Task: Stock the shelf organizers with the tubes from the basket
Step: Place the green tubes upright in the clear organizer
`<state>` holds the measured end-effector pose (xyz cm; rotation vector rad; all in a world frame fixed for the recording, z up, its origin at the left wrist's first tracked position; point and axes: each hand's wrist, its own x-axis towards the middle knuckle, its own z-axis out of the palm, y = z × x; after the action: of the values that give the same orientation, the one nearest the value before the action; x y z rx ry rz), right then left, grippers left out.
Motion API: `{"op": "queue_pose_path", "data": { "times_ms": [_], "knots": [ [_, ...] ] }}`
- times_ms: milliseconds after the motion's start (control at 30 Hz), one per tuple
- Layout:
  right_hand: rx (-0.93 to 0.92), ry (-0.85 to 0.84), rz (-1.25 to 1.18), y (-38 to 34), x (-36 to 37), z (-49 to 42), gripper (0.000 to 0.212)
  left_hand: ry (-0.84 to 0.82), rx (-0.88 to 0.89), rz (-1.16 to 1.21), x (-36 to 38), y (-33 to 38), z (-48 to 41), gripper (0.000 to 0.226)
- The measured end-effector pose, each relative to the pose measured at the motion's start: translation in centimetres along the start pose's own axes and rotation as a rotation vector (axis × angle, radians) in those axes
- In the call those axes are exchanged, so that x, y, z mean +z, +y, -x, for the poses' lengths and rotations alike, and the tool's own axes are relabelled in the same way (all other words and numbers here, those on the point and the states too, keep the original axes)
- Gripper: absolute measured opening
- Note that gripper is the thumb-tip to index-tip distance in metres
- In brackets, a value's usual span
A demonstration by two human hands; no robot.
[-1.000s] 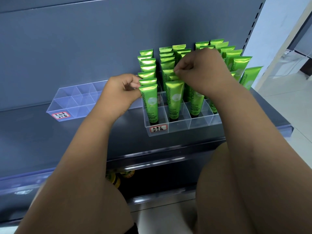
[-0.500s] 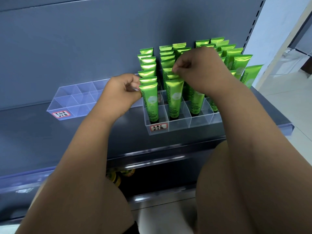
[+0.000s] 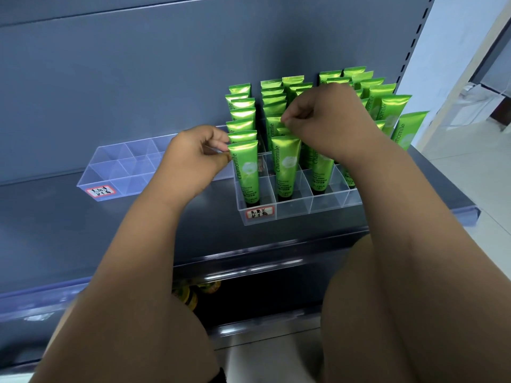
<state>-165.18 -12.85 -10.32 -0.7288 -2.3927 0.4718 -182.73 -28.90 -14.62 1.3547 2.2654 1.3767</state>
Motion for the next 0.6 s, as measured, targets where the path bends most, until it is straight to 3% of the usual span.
{"op": "queue_pose_path", "data": {
  "times_ms": [267, 600],
  "knots": [
    [0.068, -0.006, 0.013, -0.06, 0.00, -0.63, 0.019, 0.020, -0.010, -0.031, -0.06, 0.01, 0.19, 0.017],
    [-0.003, -0.003, 0.027, -0.09, -0.07, -0.42, 0.018, 0.013, -0.025, -0.045, 0.11, 0.02, 0.38, 0.015]
  ]
}}
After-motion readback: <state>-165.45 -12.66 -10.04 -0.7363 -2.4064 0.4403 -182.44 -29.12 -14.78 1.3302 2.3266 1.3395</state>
